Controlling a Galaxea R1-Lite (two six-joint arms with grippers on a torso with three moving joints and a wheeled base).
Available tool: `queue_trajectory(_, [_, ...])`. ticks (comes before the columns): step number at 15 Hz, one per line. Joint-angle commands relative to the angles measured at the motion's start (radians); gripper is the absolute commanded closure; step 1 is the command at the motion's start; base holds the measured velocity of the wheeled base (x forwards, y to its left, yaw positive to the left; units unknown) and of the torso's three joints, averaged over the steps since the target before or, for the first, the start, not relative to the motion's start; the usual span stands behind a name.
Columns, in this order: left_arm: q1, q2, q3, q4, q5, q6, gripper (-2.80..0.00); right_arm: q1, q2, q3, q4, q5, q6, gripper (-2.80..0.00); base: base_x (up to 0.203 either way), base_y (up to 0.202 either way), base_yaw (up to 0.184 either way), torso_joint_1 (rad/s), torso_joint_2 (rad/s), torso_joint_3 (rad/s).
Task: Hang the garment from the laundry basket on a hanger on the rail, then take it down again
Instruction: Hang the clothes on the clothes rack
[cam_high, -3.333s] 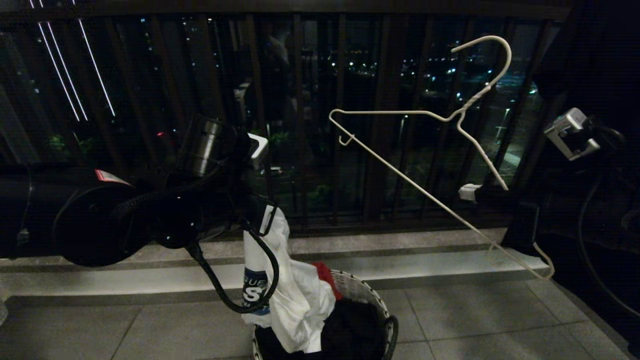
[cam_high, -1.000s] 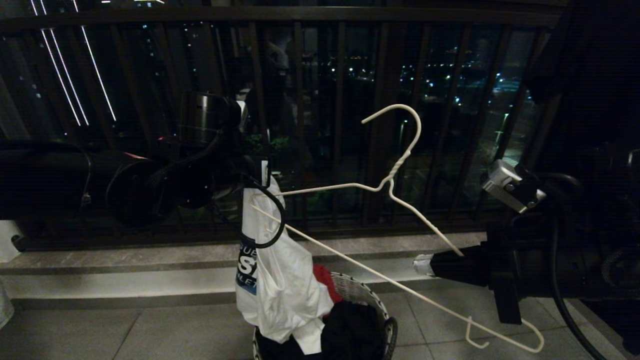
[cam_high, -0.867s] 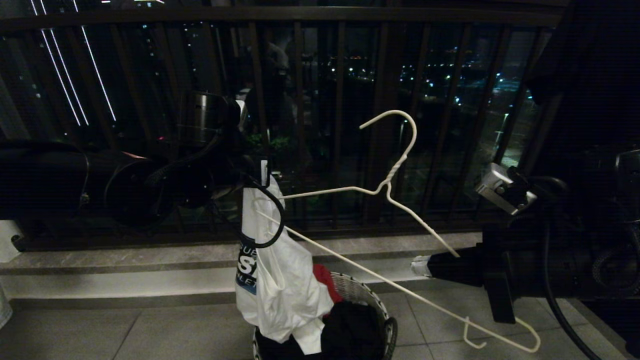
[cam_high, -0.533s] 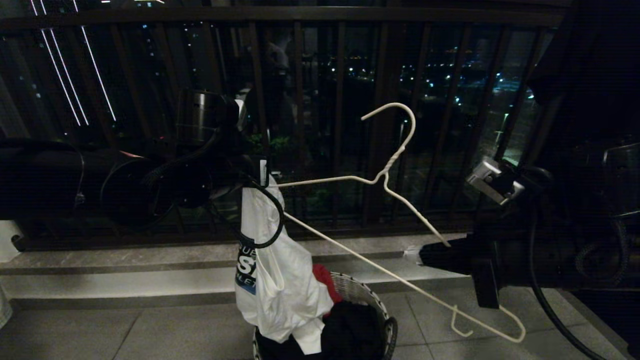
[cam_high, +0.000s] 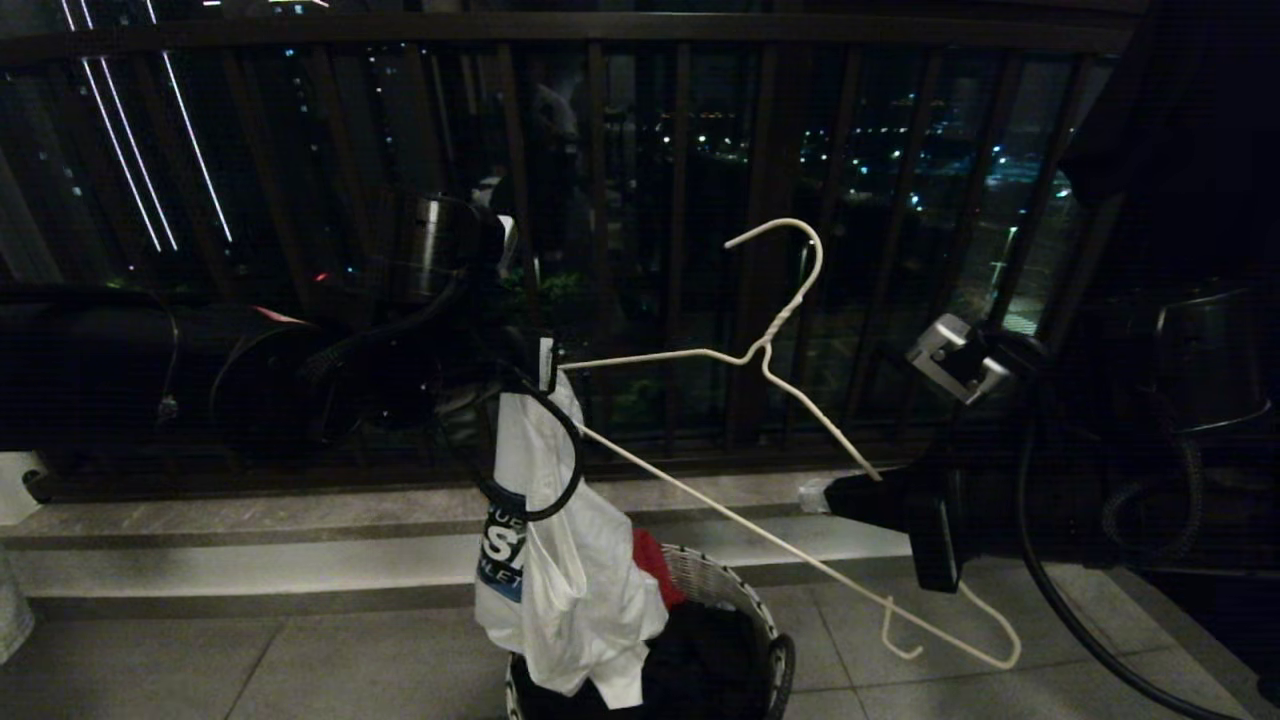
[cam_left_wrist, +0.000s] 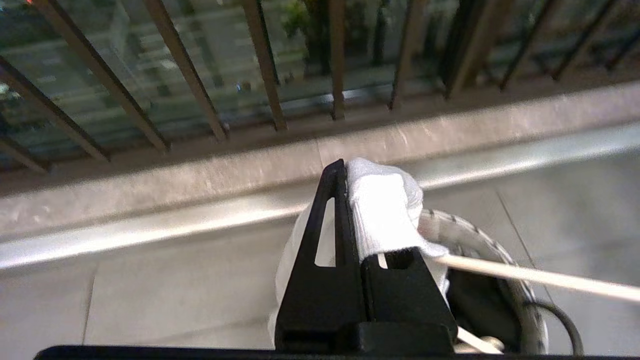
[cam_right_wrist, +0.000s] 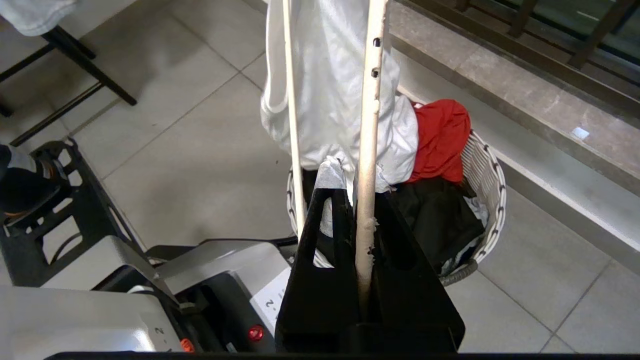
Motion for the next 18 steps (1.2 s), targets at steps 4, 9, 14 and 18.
queue_trajectory(4, [-0.038, -0.001, -0.047, 0.107, 0.014, -0.029, 0.00, 0.000, 0.002, -0.004, -0.003, -0.042, -0.002, 0.00, 0.000, 0.000, 0.000, 0.000, 0.00, 0.000])
queue_trajectory(9, [-0.038, 0.038, -0.189, 0.325, 0.140, -0.139, 0.00, -0.001, 0.005, 0.003, -0.041, -0.104, -0.006, 0.00, 0.000, 0.000, 0.000, 0.000, 0.00, 0.000])
queue_trajectory(14, [-0.036, 0.053, -0.227, 0.363, 0.199, -0.153, 0.00, 0.000, 0.006, 0.003, -0.042, -0.153, -0.034, 0.00, 0.000, 0.000, 0.000, 0.000, 0.00, 0.000])
queue_trajectory(18, [-0.083, 0.059, -0.226, 0.364, 0.195, -0.189, 0.00, 0.002, 0.006, 0.009, -0.042, -0.150, -0.039, 0.00, 0.000, 0.000, 0.000, 0.000, 0.00, 0.000])
